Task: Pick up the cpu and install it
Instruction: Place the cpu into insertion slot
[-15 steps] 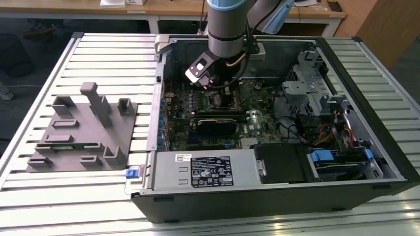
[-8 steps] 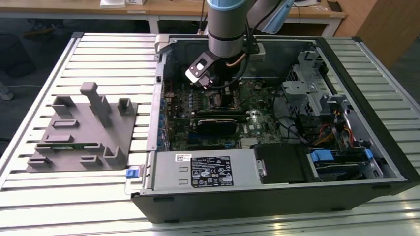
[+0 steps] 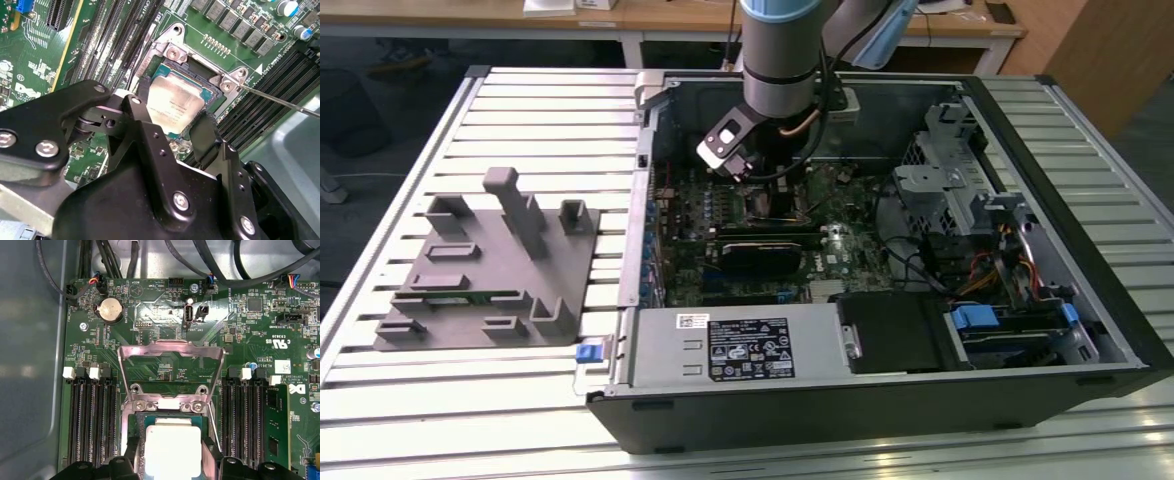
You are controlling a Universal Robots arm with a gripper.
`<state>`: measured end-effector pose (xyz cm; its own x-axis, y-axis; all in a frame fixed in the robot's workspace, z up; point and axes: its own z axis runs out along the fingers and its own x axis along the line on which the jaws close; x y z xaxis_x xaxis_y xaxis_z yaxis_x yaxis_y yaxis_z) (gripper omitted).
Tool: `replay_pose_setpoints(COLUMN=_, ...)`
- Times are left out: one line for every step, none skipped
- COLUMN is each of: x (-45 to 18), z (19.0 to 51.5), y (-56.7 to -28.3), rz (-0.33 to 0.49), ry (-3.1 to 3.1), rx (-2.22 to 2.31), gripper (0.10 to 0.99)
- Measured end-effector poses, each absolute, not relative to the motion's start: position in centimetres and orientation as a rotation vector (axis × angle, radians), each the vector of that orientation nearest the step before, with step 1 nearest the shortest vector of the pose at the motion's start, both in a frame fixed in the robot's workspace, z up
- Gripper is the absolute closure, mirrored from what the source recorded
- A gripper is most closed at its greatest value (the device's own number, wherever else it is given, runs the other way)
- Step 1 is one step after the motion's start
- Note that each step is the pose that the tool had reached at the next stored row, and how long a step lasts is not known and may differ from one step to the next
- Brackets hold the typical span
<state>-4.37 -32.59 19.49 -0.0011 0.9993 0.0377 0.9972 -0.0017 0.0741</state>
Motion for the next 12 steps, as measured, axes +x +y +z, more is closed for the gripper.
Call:
replay_pose_setpoints(x=-4.37, z=19.48, y=-32.56, rz=0.124, ry=2.201, rx=2.202, gripper=0.486)
replay_pose_setpoints(x=-4.37, z=19.44, y=-32.35, rz=0.124, ry=2.201, rx=2.202, gripper=0.486)
replay_pose_setpoints(x=-4.37, z=19.41, y=-32.31, rz=0.125, ry=2.201, rx=2.202, gripper=0.486)
replay_pose_setpoints(x=-4.37, z=19.39, y=-32.30, rz=0.125, ry=2.202, rx=2.202, gripper=0.486)
replay_pose_setpoints(x=-4.37, z=19.37, y=-32.30, rz=0.125, ry=2.202, rx=2.203, gripper=0.486)
replay_pose_setpoints(x=-4.37, z=19.36, y=-32.30, rz=0.125, ry=2.202, rx=2.203, gripper=0.486)
replay_pose_setpoints(x=-4.37, z=19.35, y=-32.30, rz=0.126, ry=2.202, rx=2.203, gripper=0.486)
replay_pose_setpoints(x=-4.37, z=19.34, y=-32.30, rz=0.126, ry=2.202, rx=2.203, gripper=0.486)
replay_pose_setpoints(x=-4.37, z=19.34, y=-32.30, rz=0.126, ry=2.202, rx=2.203, gripper=0.486)
replay_pose_setpoints(x=-4.37, z=19.34, y=-32.30, rz=0.126, ry=2.202, rx=2.203, gripper=0.486)
replay_pose_setpoints(x=-4.37, z=19.36, y=-32.31, rz=0.126, ry=2.202, rx=2.203, gripper=0.486)
replay_pose_setpoints(x=-4.37, z=19.40, y=-32.31, rz=0.126, ry=2.202, rx=2.203, gripper=0.486)
